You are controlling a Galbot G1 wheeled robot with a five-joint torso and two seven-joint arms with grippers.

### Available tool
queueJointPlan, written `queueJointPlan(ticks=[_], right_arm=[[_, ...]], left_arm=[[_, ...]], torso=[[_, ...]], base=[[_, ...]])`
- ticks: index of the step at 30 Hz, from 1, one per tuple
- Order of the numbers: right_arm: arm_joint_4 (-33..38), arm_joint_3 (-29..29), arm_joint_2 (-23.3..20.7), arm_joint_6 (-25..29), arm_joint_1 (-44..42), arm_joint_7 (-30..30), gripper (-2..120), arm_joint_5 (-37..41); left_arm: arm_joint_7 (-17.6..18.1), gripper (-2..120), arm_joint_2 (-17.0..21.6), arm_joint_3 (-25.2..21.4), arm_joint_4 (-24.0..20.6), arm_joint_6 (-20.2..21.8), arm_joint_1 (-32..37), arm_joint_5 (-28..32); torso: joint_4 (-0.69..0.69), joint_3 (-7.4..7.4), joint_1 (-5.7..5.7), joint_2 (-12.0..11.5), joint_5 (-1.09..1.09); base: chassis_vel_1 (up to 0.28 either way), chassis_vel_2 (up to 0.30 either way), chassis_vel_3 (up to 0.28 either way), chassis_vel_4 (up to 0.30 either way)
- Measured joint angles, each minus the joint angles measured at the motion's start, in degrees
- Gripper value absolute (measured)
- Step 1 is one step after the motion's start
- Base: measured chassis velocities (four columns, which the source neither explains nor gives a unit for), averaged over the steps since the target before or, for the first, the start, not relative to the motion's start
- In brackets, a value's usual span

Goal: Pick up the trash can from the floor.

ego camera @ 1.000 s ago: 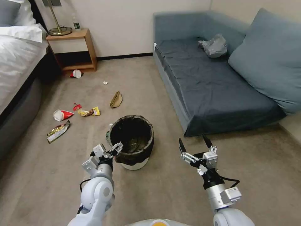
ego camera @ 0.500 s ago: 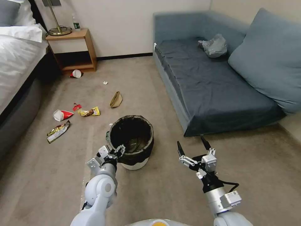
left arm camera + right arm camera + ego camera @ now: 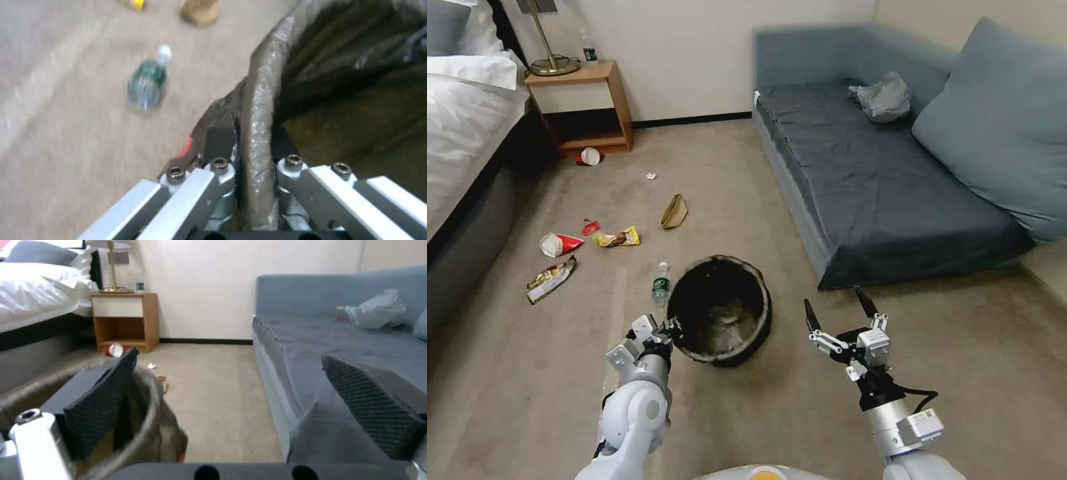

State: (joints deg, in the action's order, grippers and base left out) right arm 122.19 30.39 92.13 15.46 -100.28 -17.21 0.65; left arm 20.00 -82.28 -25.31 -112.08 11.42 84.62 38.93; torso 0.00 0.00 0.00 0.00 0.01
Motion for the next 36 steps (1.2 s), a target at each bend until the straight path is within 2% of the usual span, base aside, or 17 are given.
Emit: queueJointPlan(ticks=[4,9,12,19,36], right_arm=[[-0.14,0.05,0.0,0.54,0.02,0.18,100,0.1],[-0.11,0.18,0.0,0.35,0.88,2.16,100,0.56],[-0.11,0.4,0.0,0.22,1.39,2.82,100,0.92],[-0.74,0.84,0.0,-0.16,2.09,3.17,100,1.97],[-1.71,1.2,0.0,-0.77,3.61,3.62,100,2.37]], left_arm=[[-1.6,3,0.43,0.64,-2.72,-1.79,2.21,-3.93],[-3.73,3,1.45,1.7,-8.33,-4.28,7.04,-9.71],[-4.62,3,1.88,2.32,-9.9,-5.97,9.11,-12.27],[-4.82,3,2.03,4.25,-11.0,-8.57,10.66,-15.86],[-4.35,3,1.94,4.55,-11.02,-8.5,9.48,-15.71]], torso=[[-0.01,0.0,0.0,0.0,-0.01],[0.0,0.0,0.0,0.0,-0.01],[0.0,0.0,0.0,0.0,-0.01],[-0.01,0.0,0.0,0.0,-0.02],[0.0,0.0,0.0,0.0,-0.01]], base=[[0.0,0.0,0.0,0.0],[0.0,0.0,0.0,0.0],[0.0,0.0,0.0,0.0],[0.0,0.0,0.0,0.0],[0.0,0.0,0.0,0.0]])
